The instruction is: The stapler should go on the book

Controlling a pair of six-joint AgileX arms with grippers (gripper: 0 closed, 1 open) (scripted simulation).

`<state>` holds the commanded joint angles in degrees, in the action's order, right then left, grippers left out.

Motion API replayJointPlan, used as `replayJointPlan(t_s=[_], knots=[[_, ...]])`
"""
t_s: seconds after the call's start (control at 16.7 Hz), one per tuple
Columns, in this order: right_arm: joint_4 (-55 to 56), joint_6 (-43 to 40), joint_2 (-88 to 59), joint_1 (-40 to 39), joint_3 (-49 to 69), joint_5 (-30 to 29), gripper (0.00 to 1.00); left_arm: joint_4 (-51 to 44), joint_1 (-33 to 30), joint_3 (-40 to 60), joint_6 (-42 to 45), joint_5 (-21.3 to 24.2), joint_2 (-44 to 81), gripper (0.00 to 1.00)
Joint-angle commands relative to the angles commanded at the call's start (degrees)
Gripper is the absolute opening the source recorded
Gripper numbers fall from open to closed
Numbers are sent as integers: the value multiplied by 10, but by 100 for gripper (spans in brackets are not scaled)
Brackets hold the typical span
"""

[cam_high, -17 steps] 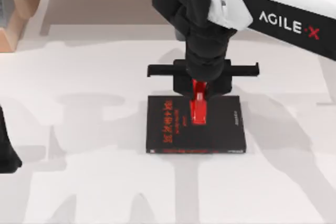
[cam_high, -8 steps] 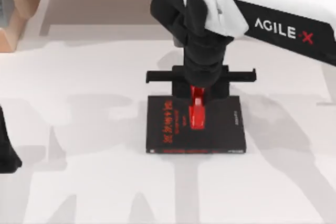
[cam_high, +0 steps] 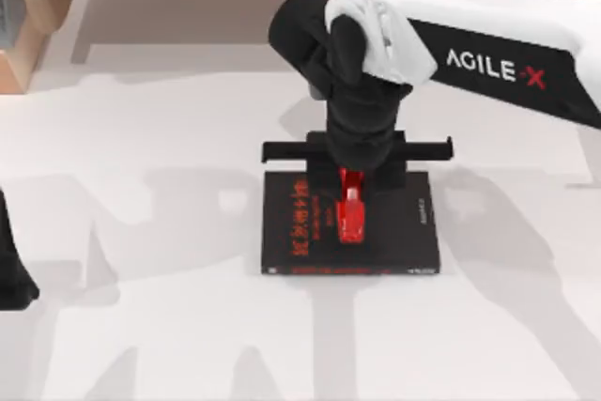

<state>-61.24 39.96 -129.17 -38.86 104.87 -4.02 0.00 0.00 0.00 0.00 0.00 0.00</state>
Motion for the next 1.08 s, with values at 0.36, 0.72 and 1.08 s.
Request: replayJointPlan(t_s=[0.36, 0.72, 1.08], knots=[[0, 0, 0, 0, 0, 0, 53, 0, 0, 0, 0, 0, 0, 100], [0, 0, 0, 0, 0, 0, 98, 0, 0, 0, 0, 0, 0, 100], [0, 0, 0, 0, 0, 0, 100, 0, 0, 0, 0, 0, 0, 100]])
